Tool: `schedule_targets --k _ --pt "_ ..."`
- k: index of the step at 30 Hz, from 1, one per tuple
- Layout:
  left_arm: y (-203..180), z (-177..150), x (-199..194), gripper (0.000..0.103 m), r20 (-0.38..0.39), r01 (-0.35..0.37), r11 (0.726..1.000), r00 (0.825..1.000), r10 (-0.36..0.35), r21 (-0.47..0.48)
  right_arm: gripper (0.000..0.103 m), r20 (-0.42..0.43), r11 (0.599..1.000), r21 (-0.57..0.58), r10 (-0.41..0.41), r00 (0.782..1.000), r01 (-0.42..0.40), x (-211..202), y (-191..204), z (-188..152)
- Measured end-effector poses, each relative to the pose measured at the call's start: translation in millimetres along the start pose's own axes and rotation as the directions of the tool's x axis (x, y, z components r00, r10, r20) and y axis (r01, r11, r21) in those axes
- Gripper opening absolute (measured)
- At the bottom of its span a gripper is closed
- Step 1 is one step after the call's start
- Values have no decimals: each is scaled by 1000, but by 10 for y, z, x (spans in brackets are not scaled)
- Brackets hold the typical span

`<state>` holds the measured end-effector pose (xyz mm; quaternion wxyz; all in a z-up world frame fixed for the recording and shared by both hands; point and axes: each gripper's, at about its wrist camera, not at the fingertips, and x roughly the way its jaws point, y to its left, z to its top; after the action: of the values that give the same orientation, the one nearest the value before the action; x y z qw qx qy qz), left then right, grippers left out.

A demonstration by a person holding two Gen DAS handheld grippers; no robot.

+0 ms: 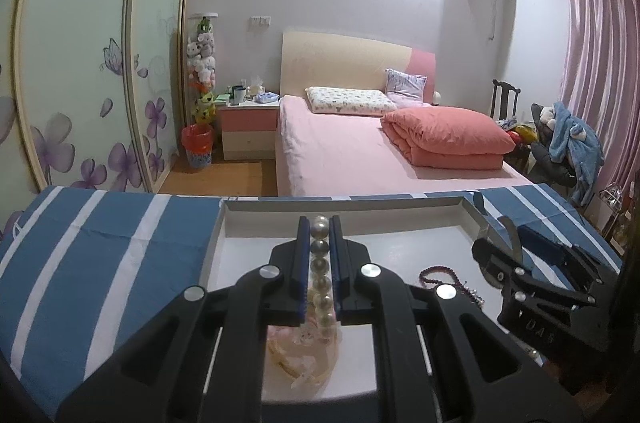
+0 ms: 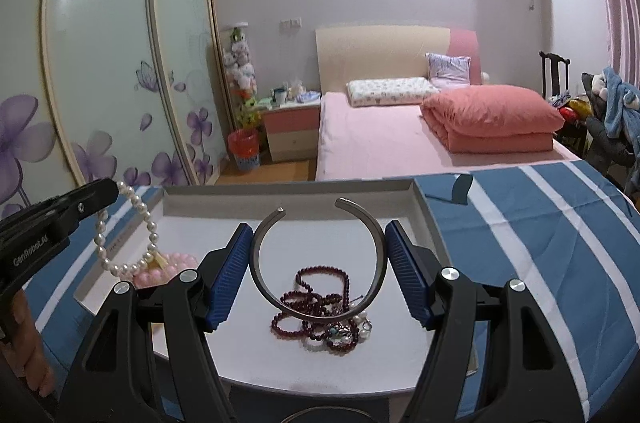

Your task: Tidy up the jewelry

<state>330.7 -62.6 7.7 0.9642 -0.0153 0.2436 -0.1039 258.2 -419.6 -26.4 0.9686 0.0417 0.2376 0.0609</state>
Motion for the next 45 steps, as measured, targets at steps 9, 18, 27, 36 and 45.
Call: schedule_targets --k 9,18,27,36,45 --pt "-13 17 148 10 -10 -3 1000 1000 3 -6 68 -49 1000 3 2 999 -2 107 25 -15" --pt "15 16 209 23 -22 -16 1000 1000 16 -19 82 -6 1000 -30 -8 1000 8 37 99 20" --pt "55 38 134 23 -13 -31 999 999 30 -28 82 16 1000 -21 -3 1000 3 -38 44 32" --pt "11 -35 -191 24 -8 -17 1000 1000 17 -19 82 49 1000 -2 9 999 -9 -329 -34 25" --pt "-285 -362 -467 29 -70 59 998 996 -58 8 82 29 1000 -18 3 1000 -2 -803 -143 -243"
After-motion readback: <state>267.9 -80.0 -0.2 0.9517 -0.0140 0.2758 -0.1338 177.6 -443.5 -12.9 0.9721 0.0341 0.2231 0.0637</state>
